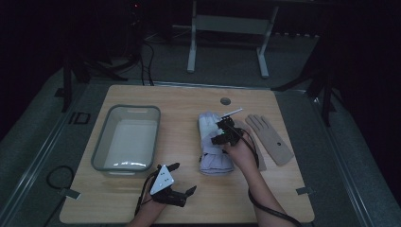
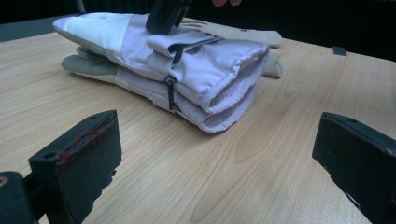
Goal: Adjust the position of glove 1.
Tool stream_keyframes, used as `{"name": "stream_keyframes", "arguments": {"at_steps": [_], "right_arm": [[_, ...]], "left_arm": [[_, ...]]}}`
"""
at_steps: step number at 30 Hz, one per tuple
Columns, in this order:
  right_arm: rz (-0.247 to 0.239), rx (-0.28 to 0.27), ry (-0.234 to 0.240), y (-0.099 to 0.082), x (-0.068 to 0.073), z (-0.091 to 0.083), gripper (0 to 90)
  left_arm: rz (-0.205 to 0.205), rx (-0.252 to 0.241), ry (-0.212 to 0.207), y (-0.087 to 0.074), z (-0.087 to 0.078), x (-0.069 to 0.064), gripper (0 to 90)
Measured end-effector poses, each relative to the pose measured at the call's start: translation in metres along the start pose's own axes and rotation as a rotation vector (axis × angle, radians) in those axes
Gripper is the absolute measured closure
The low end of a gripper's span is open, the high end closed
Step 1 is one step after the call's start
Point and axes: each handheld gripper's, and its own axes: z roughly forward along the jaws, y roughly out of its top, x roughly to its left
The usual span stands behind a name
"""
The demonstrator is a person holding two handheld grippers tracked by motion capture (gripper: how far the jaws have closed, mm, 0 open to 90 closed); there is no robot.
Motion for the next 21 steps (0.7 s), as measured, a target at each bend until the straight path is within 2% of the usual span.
{"name": "stream_keyframes", "arguments": {"at_steps": [1, 2, 3, 5, 6, 7, 8, 9, 10, 12, 13, 15, 16, 17, 20, 21], "right_arm": [[-0.029, -0.019, -0.003, 0.0, -0.002, -0.005, 56.8], [-0.029, -0.019, -0.003, 0.0, -0.002, -0.005, 56.8], [-0.092, -0.037, -0.013, -0.002, -0.003, -0.01, 50.1], [-0.104, -0.043, -0.014, -0.002, -0.004, -0.012, 47.1], [-0.112, -0.061, -0.004, -0.004, -0.005, -0.016, 44.8], [-0.13, -0.103, 0.009, -0.007, -0.009, -0.022, 37.5], [-0.13, -0.103, 0.009, -0.007, -0.009, -0.022, 37.5], [-0.169, -0.142, 0.032, -0.01, -0.013, -0.029, 33.1], [-0.179, -0.152, 0.043, -0.012, -0.014, -0.031, 29.2], [-0.242, -0.198, 0.066, -0.017, -0.017, -0.037, 20.5], [-0.272, -0.203, 0.095, -0.021, -0.018, -0.04, 16.1], [-0.297, -0.205, 0.151, -0.027, -0.023, -0.042, 13.7], [-0.297, -0.205, 0.151, -0.027, -0.023, -0.042, 13.7], [-0.343, -0.223, 0.159, -0.034, -0.027, -0.043, 12.6], [-0.346, -0.258, 0.16, -0.043, -0.033, -0.043, 13.7], [-0.357, -0.286, 0.151, -0.047, -0.035, -0.044, 13.8]], "left_arm": [[0.001, 0.002, 0.0, 0.0, 0.0, 0.0, 1.4], [0.001, 0.002, 0.0, 0.0, 0.0, 0.0, 1.4], [0.003, 0.004, 0.0, 0.0, 0.0, 0.001, 1.3], [0.003, 0.004, -0.001, 0.0, 0.0, 0.001, 1.4], [0.003, 0.005, -0.001, 0.0, 0.0, 0.001, 1.4], [0.002, 0.006, -0.003, 0.0, 0.0, 0.001, 1.3], [0.002, 0.006, -0.003, 0.0, 0.0, 0.001, 1.4], [-0.005, 0.005, -0.009, 0.0, 0.0, 0.001, 1.4], [-0.008, 0.004, -0.011, 0.0, 0.0, 0.002, 1.4], [-0.015, 0.003, -0.015, 0.0, 0.0, 0.002, 1.3], [-0.017, 0.002, -0.016, 0.0, 0.0, 0.002, 1.4], [-0.02, 0.009, -0.02, 0.0, 0.0, 0.003, 1.3], [-0.02, 0.009, -0.02, 0.0, 0.0, 0.003, 1.3], [-0.021, 0.012, -0.019, 0.0, 0.001, 0.003, 1.3], [-0.019, 0.019, -0.019, 0.001, 0.001, 0.003, 1.3], [-0.018, 0.021, -0.019, 0.001, 0.001, 0.003, 1.3]]}}
